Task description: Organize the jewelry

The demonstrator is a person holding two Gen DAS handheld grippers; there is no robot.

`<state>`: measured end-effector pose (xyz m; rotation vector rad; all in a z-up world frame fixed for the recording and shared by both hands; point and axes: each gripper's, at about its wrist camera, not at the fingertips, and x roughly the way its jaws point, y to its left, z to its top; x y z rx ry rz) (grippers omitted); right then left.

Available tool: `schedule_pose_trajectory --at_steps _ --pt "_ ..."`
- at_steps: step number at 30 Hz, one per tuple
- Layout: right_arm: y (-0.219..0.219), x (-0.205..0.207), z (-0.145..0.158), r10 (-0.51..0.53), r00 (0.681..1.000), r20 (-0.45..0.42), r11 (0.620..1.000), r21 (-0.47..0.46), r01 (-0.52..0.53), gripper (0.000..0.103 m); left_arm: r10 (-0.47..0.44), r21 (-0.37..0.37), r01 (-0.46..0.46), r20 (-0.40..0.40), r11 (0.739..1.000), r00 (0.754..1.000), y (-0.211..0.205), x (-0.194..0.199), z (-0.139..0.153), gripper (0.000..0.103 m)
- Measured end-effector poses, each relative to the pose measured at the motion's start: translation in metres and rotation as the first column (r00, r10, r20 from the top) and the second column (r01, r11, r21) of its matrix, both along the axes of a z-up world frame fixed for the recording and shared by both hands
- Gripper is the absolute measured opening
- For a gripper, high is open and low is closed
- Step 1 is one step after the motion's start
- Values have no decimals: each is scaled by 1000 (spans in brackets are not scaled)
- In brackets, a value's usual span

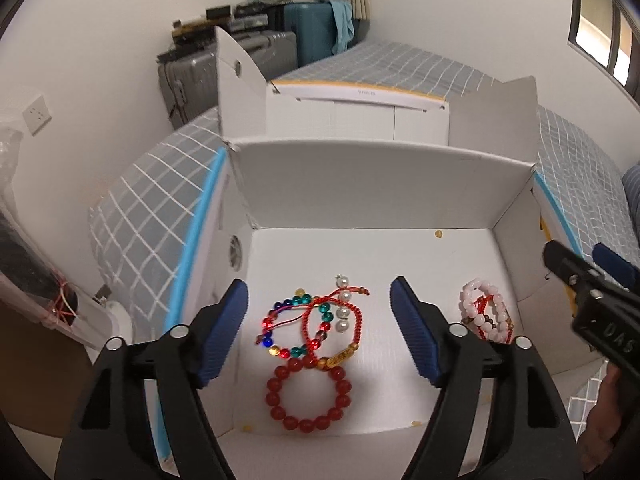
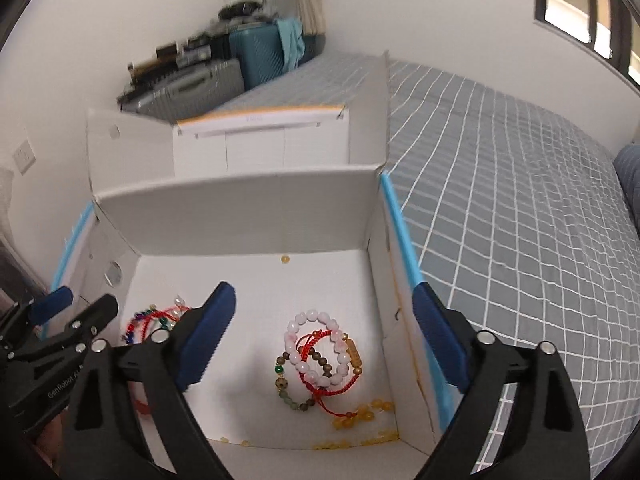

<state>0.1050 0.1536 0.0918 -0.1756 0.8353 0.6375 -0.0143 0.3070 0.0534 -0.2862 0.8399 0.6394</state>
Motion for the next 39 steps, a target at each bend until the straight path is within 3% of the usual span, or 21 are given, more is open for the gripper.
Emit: schedule_pose_trajectory --at_steps 2,10,21,39 --pt "-12 -9 10 -9 1000 22 999 37 8 91 4 7 -4 31 1000 1000 -4 -12 8 85" --pt "-44 -50 22 4 997 75 996 83 -10 95 10 44 -14 98 999 995 -30 -65 19 97" --pt "-59 -101 -11 44 996 80 998 45 -48 95 19 46 -24 108 999 994 -48 -111 -2 97" --pt "-83 -115 -22 0 996 87 999 43 -4 95 -40 64 32 131 997 990 -73 -116 -13 97"
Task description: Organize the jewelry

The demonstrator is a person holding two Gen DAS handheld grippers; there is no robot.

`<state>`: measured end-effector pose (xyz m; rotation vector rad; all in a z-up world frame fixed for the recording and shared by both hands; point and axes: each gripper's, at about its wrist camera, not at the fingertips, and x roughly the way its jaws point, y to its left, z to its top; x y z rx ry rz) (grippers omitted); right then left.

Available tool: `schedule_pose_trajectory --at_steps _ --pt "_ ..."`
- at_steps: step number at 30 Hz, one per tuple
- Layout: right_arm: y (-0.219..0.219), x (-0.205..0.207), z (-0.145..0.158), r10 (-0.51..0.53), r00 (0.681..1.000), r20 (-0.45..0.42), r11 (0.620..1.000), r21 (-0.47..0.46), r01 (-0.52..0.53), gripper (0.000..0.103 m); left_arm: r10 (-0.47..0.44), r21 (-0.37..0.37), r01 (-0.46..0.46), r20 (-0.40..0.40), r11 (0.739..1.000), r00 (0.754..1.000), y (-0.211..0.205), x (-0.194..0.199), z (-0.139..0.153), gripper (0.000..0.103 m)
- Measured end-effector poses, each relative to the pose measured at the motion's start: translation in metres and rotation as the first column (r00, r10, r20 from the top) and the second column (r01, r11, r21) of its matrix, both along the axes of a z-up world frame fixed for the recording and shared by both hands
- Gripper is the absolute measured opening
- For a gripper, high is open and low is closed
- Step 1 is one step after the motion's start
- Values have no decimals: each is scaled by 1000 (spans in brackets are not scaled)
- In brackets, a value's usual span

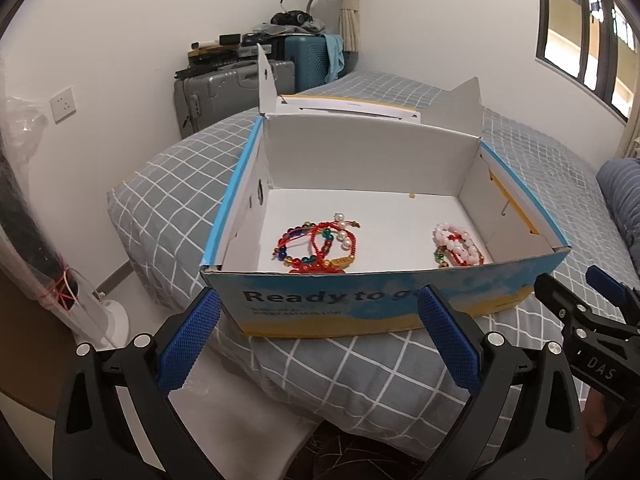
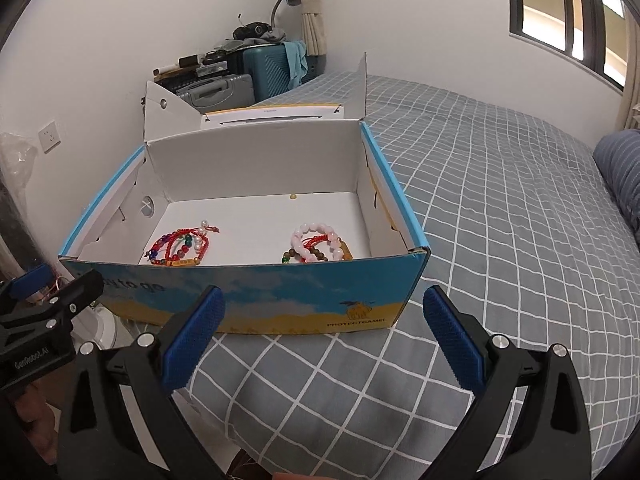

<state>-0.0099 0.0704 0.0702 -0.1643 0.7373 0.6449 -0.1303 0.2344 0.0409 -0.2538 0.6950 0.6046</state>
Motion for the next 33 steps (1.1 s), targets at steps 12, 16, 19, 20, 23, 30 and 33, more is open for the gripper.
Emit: schedule_pose_trajectory --at_steps 12,16,19,20,23,30,33 --pt "-2 -4 0 -9 1000 1 1000 1 9 95 -19 16 19 -1 1000 1000 -6 1 0 97" --pt "-2 -3 -1 -10 1000 -1 1000 1 10 95 -11 28 12 -20 1000 1000 -7 2 -1 97" --pt "-2 -3 -1 -8 1000 -1 1000 -2 8 95 -2 38 3 -22 999 1000 -7 2 -2 97" --pt "-1 -3 -2 -6 1000 0 1000 -4 6 95 -2 37 3 -22 999 1000 -8 2 -2 97" --pt "-1 -4 -2 -3 1000 0 1000 -4 3 95 -1 42 2 -21 999 1000 -8 2 -1 97" --pt "-2 -4 -2 -8 1000 -2 1000 0 8 95 -2 39 4 -31 999 1000 -10 4 -2 97" --pt "-3 -4 -2 -11 1000 -4 1000 1 11 95 -5 39 6 -34 999 999 -10 5 -2 97"
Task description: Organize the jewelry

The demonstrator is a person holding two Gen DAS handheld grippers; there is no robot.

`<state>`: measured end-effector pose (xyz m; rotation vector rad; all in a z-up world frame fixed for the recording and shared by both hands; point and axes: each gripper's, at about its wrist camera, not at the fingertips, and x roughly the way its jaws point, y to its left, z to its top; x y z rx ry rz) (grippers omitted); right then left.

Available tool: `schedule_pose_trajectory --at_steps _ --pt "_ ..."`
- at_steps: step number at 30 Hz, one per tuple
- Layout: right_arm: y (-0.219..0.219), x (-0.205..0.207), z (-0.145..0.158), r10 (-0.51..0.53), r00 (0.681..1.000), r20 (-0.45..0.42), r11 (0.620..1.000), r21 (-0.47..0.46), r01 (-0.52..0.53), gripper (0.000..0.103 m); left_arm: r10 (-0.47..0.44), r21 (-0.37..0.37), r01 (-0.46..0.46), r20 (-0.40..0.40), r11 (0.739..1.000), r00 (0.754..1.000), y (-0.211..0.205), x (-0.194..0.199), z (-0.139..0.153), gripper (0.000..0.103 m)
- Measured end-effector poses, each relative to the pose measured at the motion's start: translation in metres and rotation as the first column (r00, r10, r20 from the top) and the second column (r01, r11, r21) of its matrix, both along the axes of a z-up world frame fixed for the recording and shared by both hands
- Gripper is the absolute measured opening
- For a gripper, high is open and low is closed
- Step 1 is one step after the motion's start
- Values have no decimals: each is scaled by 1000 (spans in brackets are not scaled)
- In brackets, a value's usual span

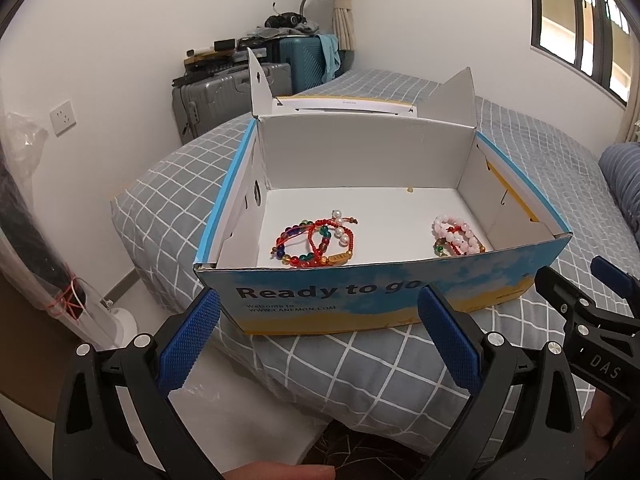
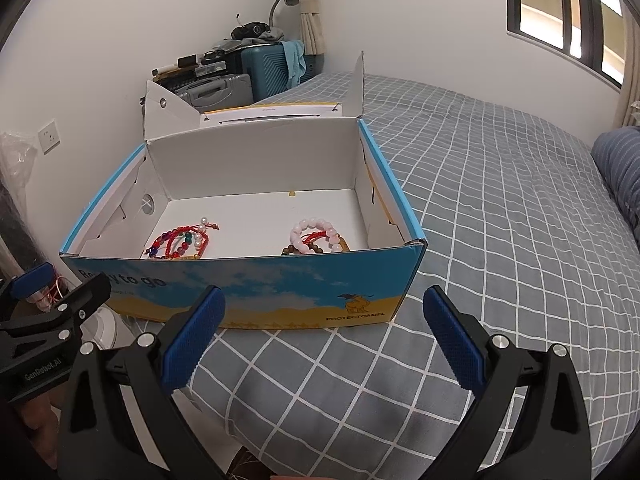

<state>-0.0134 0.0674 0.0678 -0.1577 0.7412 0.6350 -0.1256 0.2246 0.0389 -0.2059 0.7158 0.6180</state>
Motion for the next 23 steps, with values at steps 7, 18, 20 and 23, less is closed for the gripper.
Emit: schedule_pose_trajectory --at_steps 7,18,20,23 --pt "0 1 0 0 1000 -2 1000 -1 0 95 1 -5 -1 -4 1000 1000 1 0 -1 97" --pt "2 1 4 1 1000 9 1000 6 -1 95 -5 -9 5 -4 1000 1000 -3 1 0 97" --pt "2 0 7 0 1000 19 1000 7 0 95 4 -14 -4 -3 1000 1000 -2 0 0 97" --pt "2 0 9 4 1000 23 1000 9 -5 95 16 -18 -16 -1 1000 1000 0 -1 0 97"
